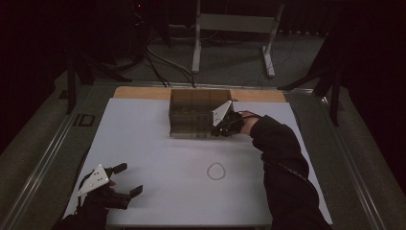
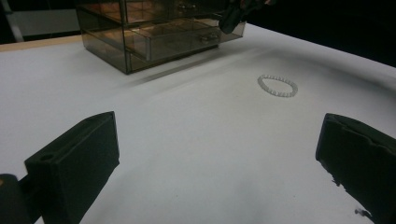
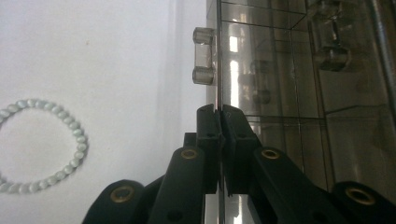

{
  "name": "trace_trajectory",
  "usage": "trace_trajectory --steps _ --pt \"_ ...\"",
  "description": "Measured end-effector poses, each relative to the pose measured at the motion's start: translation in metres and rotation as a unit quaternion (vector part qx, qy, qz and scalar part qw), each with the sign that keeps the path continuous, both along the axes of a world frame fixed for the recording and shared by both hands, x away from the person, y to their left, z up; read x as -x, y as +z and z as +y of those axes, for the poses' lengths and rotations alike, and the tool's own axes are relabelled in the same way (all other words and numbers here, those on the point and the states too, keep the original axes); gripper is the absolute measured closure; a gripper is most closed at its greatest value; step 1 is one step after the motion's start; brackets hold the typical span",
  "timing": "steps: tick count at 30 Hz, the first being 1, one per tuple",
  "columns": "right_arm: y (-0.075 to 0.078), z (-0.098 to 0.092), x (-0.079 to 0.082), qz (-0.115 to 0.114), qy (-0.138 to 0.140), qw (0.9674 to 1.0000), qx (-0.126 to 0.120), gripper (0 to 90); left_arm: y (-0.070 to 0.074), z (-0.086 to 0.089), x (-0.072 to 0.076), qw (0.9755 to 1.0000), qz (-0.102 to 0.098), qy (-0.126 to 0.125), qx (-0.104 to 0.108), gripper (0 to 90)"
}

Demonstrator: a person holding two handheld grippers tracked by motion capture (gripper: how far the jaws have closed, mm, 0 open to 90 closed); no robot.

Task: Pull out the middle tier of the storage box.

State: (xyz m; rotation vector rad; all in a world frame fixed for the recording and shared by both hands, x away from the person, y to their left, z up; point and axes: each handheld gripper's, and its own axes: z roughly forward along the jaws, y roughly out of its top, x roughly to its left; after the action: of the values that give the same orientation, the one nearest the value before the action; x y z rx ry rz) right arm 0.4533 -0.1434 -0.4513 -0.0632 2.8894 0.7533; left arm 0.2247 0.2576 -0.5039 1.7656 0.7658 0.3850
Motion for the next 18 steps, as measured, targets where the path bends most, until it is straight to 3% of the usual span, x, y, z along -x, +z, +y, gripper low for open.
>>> trace_trajectory --steps 18 --pt "-0.004 -0.005 0.014 -0.003 0.013 0.9999 -0.007 87.7 0.000 0.000 0.000 1.0000 -0.001 -0.002 -0.002 1.0"
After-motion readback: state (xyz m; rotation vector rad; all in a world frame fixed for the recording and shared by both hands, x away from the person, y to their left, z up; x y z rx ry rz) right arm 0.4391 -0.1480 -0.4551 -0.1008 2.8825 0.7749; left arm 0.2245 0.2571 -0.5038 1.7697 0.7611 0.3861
